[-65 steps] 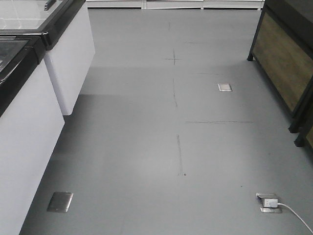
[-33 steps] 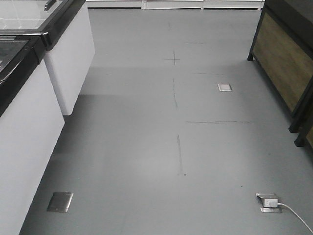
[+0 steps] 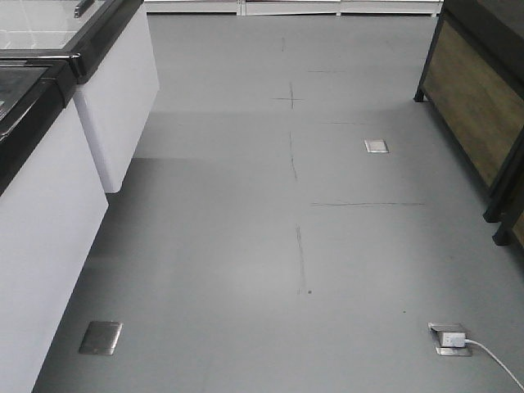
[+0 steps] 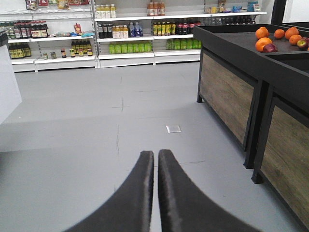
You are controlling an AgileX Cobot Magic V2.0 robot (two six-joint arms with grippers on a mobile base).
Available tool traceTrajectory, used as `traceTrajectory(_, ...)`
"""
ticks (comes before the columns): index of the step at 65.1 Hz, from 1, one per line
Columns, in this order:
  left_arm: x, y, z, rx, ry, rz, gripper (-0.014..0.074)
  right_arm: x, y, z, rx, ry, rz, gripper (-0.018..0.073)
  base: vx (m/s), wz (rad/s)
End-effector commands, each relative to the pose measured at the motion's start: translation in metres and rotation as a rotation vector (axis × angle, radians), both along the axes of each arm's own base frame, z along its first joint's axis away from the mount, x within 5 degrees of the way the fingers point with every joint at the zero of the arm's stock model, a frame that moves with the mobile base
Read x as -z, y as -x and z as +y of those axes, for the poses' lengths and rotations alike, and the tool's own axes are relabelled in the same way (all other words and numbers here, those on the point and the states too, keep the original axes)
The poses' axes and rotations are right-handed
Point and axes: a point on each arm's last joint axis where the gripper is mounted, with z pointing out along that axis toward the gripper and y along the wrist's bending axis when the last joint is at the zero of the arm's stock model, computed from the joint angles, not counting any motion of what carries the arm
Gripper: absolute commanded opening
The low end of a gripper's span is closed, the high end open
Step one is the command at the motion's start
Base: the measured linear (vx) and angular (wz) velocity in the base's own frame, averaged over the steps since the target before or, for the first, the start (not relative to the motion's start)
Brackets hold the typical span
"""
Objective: Left arm holds basket, right arm returns cookies
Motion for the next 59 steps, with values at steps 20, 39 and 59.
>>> traceTrajectory(20, -0.0263, 0.0017, -0.0030, -0.010, -0.086, -0.105, 0.0131, -0.0011, -0.0002, -0.0001, 0.001, 0.023, -0.063, -0.0006, 0.00, 0.00)
traceTrajectory(39, -0.0261, 0.0014, -0.0026, -0.011, -0.088, -0.107, -0.0008, -0.0011, -0.0002, -0.0001, 0.001, 0.023, -0.063, -0.0006, 0.00, 0.00)
traceTrajectory(59, -0.0297, 0.0017, -0.0019, -0.019, -0.115, -0.138, -0.0006, -0.0011, -0.0002, -0.0001, 0.001, 0.023, -0.063, -0.0006, 0.00, 0.00)
